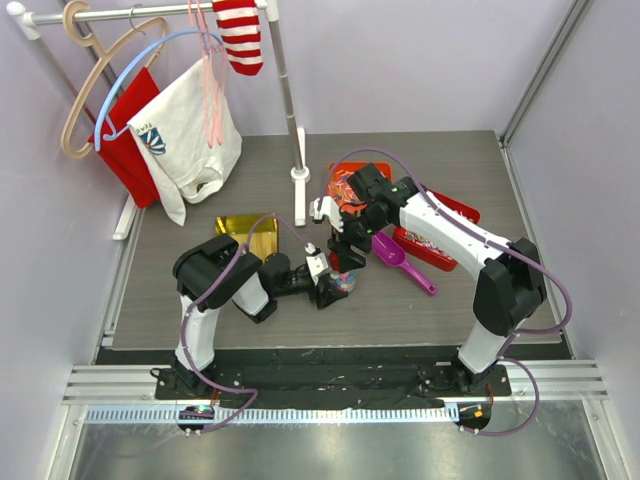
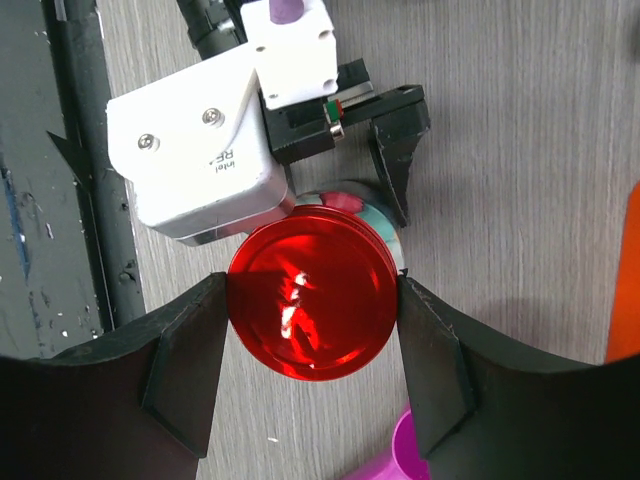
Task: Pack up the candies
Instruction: Close the bottle lid on the packing bottle.
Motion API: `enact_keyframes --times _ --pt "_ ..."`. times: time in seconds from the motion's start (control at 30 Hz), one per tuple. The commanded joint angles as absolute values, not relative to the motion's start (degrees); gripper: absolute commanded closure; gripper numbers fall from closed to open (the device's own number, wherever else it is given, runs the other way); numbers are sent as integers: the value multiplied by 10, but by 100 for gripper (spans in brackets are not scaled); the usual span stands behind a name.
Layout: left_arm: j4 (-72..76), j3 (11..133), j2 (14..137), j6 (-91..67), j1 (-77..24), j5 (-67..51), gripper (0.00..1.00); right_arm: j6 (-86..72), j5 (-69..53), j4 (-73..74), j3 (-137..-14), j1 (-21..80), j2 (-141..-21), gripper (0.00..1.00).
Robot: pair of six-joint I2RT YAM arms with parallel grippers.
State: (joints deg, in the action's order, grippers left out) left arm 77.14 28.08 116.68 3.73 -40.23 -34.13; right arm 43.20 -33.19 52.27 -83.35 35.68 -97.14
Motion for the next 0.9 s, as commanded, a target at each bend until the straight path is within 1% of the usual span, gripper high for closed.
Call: enact_keyframes --times 0.0,0.27,0.63,0.77,0.87 --pt "887 276 1174 58 -408 -349 51 434 -330 508 -841 361 -980 60" --pt "887 278 1172 54 -405 -342 52 445 -303 530 -836 367 -966 60" --pt "887 281 1173 43 -400 -345 53 475 -310 582 -856 368 -967 58" --pt "887 282 1174 40 -401 -344 53 459 -298 549 -839 368 -965 58" --pt "887 282 1174 39 -399 -341 53 429 -286 490 -810 368 -960 58"
